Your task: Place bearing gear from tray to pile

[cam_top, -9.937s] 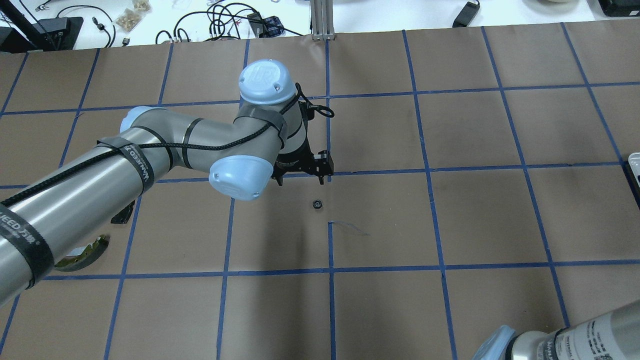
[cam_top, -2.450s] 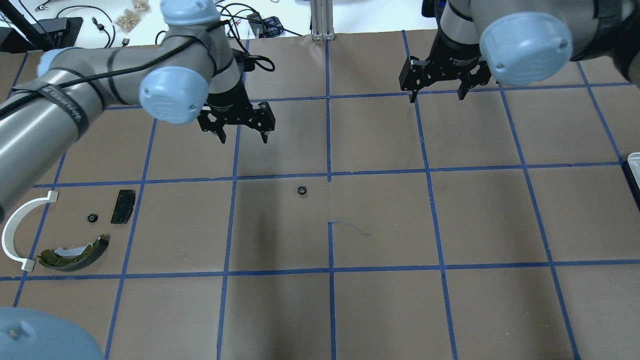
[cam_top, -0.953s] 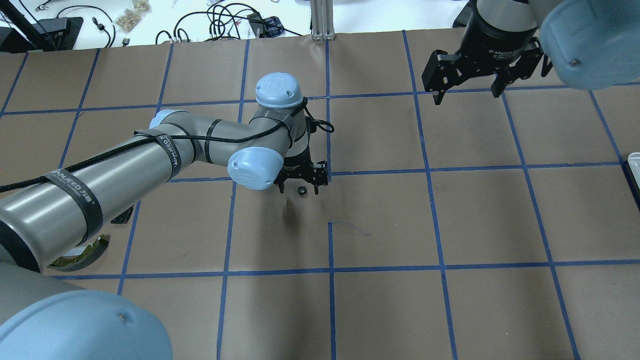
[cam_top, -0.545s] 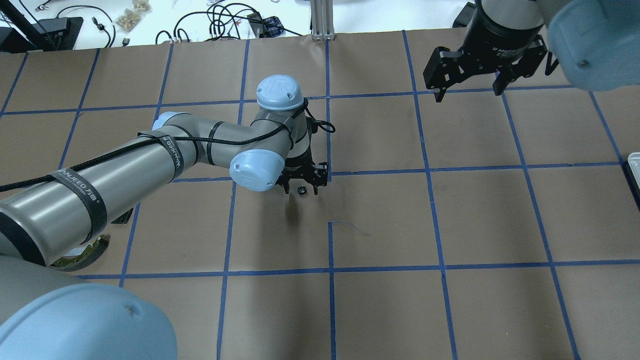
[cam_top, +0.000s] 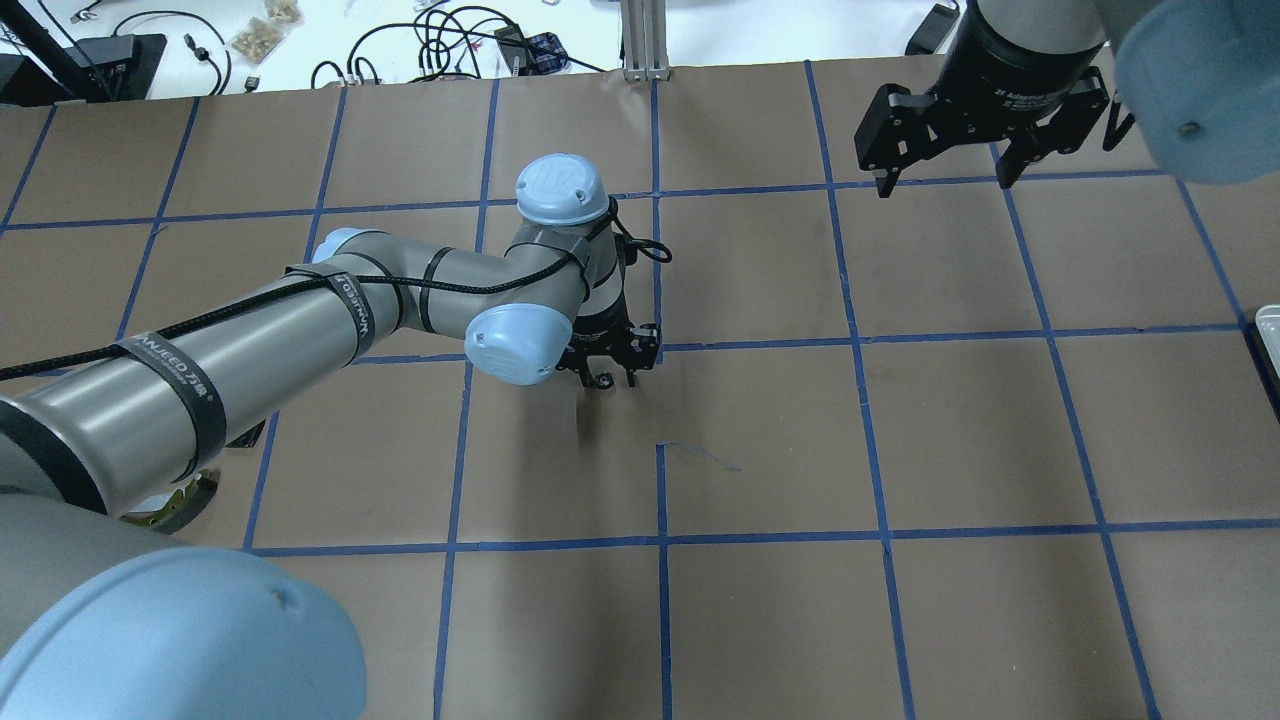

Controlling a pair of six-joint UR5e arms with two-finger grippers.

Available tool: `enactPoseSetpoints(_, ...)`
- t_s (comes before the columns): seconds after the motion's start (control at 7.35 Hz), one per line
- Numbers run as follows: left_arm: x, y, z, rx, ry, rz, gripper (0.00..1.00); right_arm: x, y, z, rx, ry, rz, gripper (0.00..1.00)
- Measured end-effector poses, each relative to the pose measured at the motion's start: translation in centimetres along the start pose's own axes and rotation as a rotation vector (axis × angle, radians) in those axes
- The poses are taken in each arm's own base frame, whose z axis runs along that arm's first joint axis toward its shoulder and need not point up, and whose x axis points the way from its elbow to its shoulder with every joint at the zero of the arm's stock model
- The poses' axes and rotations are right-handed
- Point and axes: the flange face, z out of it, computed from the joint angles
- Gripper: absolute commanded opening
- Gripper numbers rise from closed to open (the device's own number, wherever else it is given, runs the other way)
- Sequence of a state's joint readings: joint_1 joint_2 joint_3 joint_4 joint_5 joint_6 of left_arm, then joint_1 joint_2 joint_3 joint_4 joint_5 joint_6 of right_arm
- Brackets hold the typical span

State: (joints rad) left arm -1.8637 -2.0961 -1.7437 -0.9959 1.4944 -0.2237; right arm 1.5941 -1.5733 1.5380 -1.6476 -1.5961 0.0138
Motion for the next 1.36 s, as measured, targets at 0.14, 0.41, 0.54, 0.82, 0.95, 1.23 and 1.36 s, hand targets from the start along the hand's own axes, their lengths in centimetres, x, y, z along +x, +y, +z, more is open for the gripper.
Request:
enactPoseSetpoints(0.14, 0.0, 0.1, 0.1, -0.003, 0.0, -0.001, 0.32, 0.5, 0.0, -0.1, 0.0, 0.0, 0.011, 1.0)
enactPoseSetpoints(0.41, -0.1, 0.3, -0.1, -0.011, -0.003, -0.003, 0.0, 0.8, 0.0, -0.2, -0.001, -0.001, 0.02, 1.0)
enactPoseSetpoints(0.54, -0.1, 0.3, -0.4, -0.011, -0.005, -0.003, 0.0, 0.8, 0.2, -0.2, -0.002, 0.0, 0.022, 1.0)
enactPoseSetpoints(0.82, -0.5, -0.2, -2.1, 0.014, 0.003, -0.011, 0.0, 0.9, 0.3, -0.3, 0.001, 0.009, 0.017, 1.0)
enactPoseSetpoints(0.95, -1.6, -0.9, -3.2, 0.023, 0.006, -0.025, 0.0, 0.9, 0.3, -0.3, 0.002, 0.011, 0.016, 1.0)
enactPoseSetpoints(1.23, -8.0, -3.7, -7.4, 0.0, 0.013, -0.07, 0.0, 0.9, 0.4, -0.3, 0.002, 0.012, 0.014, 1.0)
enactPoseSetpoints(1.36, -13.2, -4.9, -9.7, -0.025, 0.018, -0.094, 0.0, 0.9, 0.4, -0.3, 0.002, 0.013, 0.013, 1.0)
